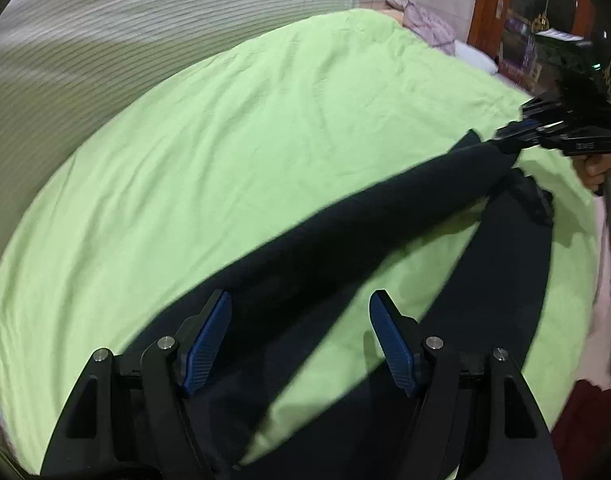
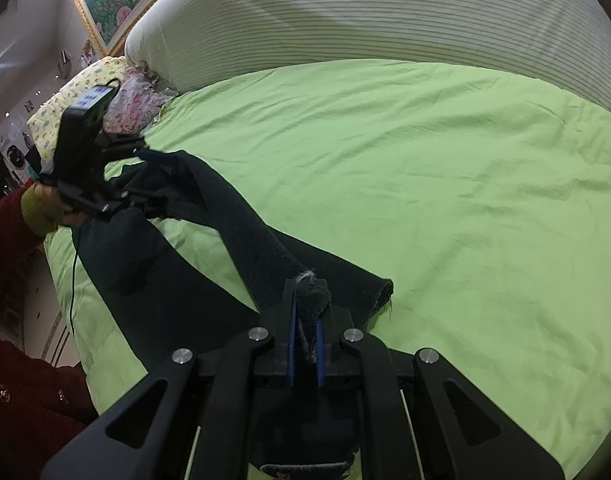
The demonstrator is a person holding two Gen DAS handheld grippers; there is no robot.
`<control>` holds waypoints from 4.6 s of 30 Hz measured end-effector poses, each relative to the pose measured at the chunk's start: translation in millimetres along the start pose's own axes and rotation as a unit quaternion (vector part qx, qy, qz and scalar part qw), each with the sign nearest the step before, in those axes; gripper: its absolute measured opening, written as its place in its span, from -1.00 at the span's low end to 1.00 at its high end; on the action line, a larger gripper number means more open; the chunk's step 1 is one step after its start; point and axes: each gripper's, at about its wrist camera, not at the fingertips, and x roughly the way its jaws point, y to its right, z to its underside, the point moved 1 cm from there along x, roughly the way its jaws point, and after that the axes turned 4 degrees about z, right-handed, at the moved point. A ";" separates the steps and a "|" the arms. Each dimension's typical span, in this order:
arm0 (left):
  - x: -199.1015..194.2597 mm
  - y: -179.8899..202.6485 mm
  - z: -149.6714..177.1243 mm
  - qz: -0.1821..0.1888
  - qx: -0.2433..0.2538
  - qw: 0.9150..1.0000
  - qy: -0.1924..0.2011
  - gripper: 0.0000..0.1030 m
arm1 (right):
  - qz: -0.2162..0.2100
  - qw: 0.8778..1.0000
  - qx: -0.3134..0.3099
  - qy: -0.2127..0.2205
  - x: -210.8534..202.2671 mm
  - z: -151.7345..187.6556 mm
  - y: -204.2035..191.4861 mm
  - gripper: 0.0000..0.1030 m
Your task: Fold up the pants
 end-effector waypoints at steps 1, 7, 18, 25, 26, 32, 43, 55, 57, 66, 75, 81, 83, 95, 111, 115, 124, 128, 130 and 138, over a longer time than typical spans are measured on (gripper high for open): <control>1.8 1.5 -2.8 -0.001 0.012 1.000 -0.004 0.39 | 0.000 1.000 -0.001 -0.001 -1.9 1.8 0.2 -0.84; -12.2 15.0 -4.4 0.009 0.059 0.998 0.009 0.52 | -0.002 1.000 -0.005 -0.006 -5.2 4.9 0.2 -0.84; 13.1 6.8 -18.8 0.070 0.125 0.988 -0.051 0.62 | -0.005 0.999 -0.034 -0.037 -1.0 18.7 -12.5 -0.84; 42.6 8.4 -14.3 0.147 0.140 0.970 -0.132 -0.56 | 0.005 0.999 -0.030 -0.024 -10.7 21.8 -10.2 -0.84; 38.6 12.9 -9.5 0.147 0.149 0.969 -0.129 -0.64 | 0.007 0.999 -0.032 -0.022 -11.6 20.6 -10.0 -0.84; 3.1 40.3 20.0 0.165 0.113 0.976 -0.088 -0.79 | 0.042 0.998 -0.031 0.021 -26.1 0.3 -3.7 -0.84; -20.8 104.2 71.6 0.197 0.036 0.979 -0.022 -0.81 | 0.066 0.998 -0.022 0.000 -48.5 48.0 -11.3 -0.84; -23.3 94.1 103.8 0.209 -0.115 0.971 0.002 0.08 | 0.102 0.990 0.088 -0.029 -48.6 85.4 2.4 -0.15; -35.7 87.8 118.8 0.211 -0.157 0.964 0.025 0.12 | 0.105 0.989 0.101 0.005 -67.8 84.1 -2.7 -0.14; -91.1 19.8 159.8 0.137 -0.346 0.922 0.101 0.58 | 0.000 0.993 0.104 0.056 -55.5 56.3 -77.1 -0.08; -93.1 -110.3 166.6 0.069 -0.544 0.836 0.006 0.60 | -0.113 0.993 0.045 -0.005 33.9 8.9 -172.4 -0.02; -55.0 -166.5 128.5 0.036 -0.600 0.793 -0.093 0.60 | -0.148 0.986 -0.043 -0.068 88.2 -7.8 -224.8 0.30; -30.9 -173.1 109.2 0.014 -0.574 0.805 -0.152 0.60 | -0.156 0.982 -0.063 -0.081 100.5 -8.2 -237.8 0.30; -51.1 -134.0 109.8 -0.016 -0.486 0.867 -0.111 -0.87 | -0.127 0.982 -0.112 -0.082 123.5 -1.1 -258.3 -0.88; -141.6 -20.9 250.5 0.040 -0.578 0.790 0.200 -0.88 | -0.084 0.972 -0.212 -0.060 83.9 11.1 -280.8 -0.89; -119.4 -27.4 290.6 0.054 -0.605 0.767 0.206 -0.88 | -0.070 0.966 -0.236 -0.080 94.9 19.3 -289.6 -0.89; -88.4 -15.7 306.3 0.068 -0.602 0.771 0.194 -0.88 | -0.075 0.955 -0.254 -0.136 109.2 34.1 -291.0 -0.89; -92.3 -16.6 320.8 0.056 -0.599 0.775 0.193 -0.93 | -0.083 0.948 -0.264 -0.155 107.6 35.6 -296.2 -0.80; -98.6 -16.9 319.2 0.051 -0.601 0.774 0.194 -0.69 | -0.096 0.949 -0.253 -0.162 105.4 32.7 -294.6 -0.70; -133.4 -39.2 369.2 0.008 -0.693 0.692 0.201 0.55 | -0.149 0.979 -0.113 -0.085 95.4 -33.4 -261.5 -0.52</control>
